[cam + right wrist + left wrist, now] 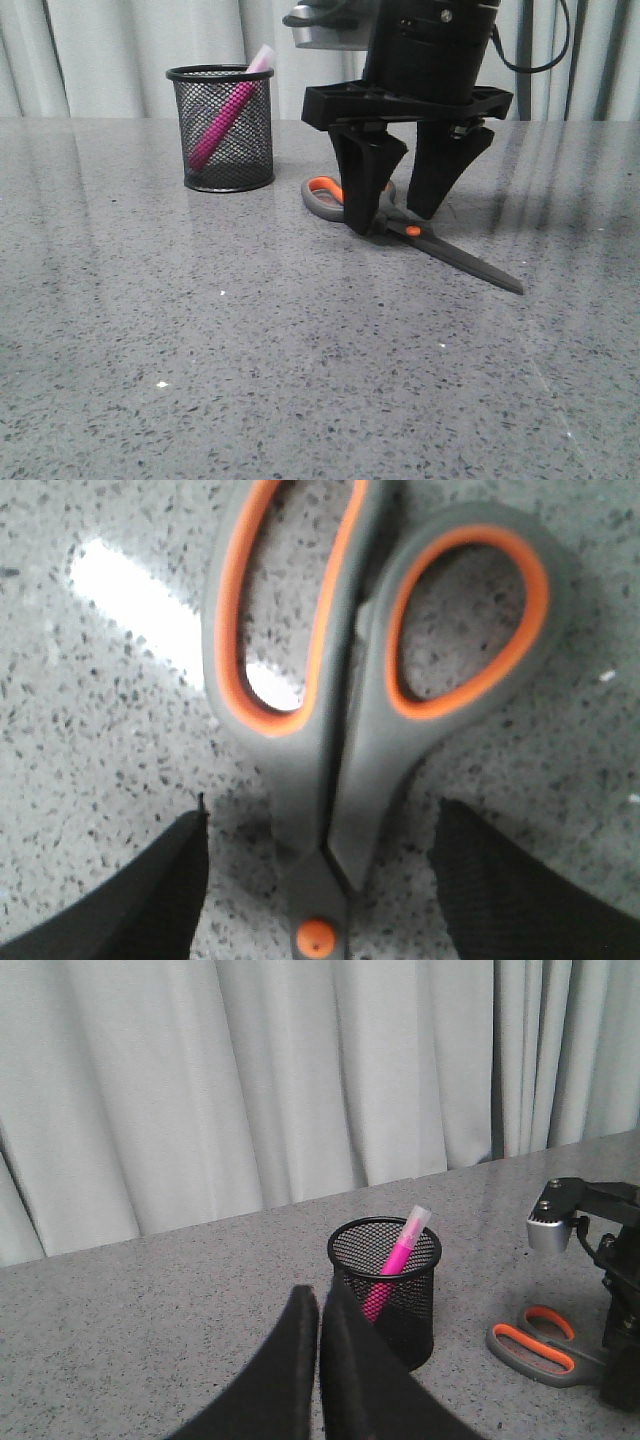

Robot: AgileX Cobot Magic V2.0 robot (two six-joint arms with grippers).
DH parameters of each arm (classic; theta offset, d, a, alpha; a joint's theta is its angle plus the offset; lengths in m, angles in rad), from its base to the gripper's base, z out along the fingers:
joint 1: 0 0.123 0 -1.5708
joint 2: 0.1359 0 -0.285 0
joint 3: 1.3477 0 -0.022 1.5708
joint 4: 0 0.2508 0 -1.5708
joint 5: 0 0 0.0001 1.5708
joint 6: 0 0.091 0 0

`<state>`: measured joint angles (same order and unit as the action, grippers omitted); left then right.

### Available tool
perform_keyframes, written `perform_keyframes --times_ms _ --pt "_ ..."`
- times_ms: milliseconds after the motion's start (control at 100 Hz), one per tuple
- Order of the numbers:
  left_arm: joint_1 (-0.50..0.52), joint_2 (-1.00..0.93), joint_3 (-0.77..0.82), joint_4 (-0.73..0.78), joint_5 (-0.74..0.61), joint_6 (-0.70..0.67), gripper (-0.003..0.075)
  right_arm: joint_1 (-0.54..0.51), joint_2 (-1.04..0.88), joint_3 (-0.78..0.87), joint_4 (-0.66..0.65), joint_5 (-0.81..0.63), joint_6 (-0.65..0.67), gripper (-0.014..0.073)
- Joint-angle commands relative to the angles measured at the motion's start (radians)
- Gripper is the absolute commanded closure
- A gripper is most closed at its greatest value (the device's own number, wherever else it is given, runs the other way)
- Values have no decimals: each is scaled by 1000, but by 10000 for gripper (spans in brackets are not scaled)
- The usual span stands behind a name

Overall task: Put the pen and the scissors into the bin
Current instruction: 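Close the right gripper on the scissors at the pivot and lift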

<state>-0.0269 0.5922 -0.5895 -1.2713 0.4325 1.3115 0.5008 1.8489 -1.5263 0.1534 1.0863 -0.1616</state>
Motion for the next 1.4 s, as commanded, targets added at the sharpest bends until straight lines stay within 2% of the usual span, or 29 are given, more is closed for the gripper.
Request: perform_keyframes --times_ms 0,640,810,1180,1230,1390 --pt "-4 1 -25 -39 -26 -3 742 -3 -45 -36 7 -40 2 159" --pt "-4 1 -25 -39 -28 -3 742 11 -15 -36 -7 -37 0 159" --pt "-4 1 -25 -39 -32 -3 742 38 -15 -36 -92 -4 0 159" --pt "-4 1 -25 -39 -44 -3 742 49 -15 -36 -129 8 2 162" --pt "-4 1 -25 -39 -44 -3 742 49 -15 -36 -129 9 2 193" --pt "-4 1 -25 -39 -44 -3 742 49 -15 -36 -129 21 2 385"
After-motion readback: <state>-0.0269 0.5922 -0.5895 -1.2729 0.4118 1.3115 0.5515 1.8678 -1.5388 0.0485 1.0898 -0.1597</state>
